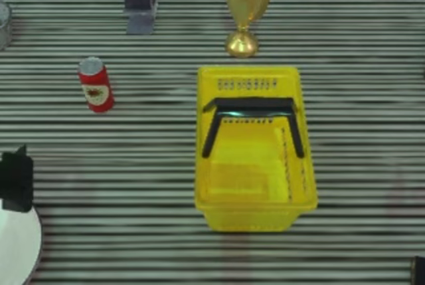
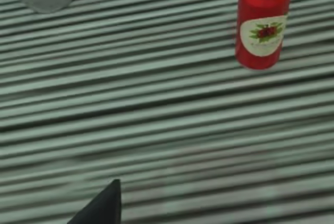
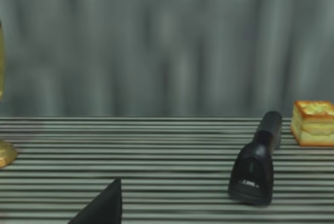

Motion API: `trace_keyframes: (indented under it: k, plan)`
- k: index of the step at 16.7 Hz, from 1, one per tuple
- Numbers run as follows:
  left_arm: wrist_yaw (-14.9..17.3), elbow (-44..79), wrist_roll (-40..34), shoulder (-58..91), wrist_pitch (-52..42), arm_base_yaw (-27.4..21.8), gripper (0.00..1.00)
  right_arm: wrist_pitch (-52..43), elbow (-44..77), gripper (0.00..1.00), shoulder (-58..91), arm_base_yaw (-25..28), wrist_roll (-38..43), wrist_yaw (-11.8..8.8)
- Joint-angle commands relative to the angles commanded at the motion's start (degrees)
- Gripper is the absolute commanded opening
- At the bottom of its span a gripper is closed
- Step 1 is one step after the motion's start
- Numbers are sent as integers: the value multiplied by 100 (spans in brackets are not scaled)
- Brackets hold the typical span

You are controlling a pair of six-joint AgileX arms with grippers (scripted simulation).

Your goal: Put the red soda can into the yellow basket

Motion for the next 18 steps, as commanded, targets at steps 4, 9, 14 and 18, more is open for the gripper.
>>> trace_keyframes:
  k: [4,9,14,18]
  plan:
    - [29,1807,557,2200,-1384,-184,100,0,0,100,0,0,0,0]
    - [38,4434,1309,5117,-3096,-387,100,0,0,100,0,0,0,0]
    - [21,7170,2010,7797,-4517,-536,100,0,0,100,0,0,0,0]
    - [-5,9154,2466,9507,-5327,-607,100,0,0,100,0,0,0,0]
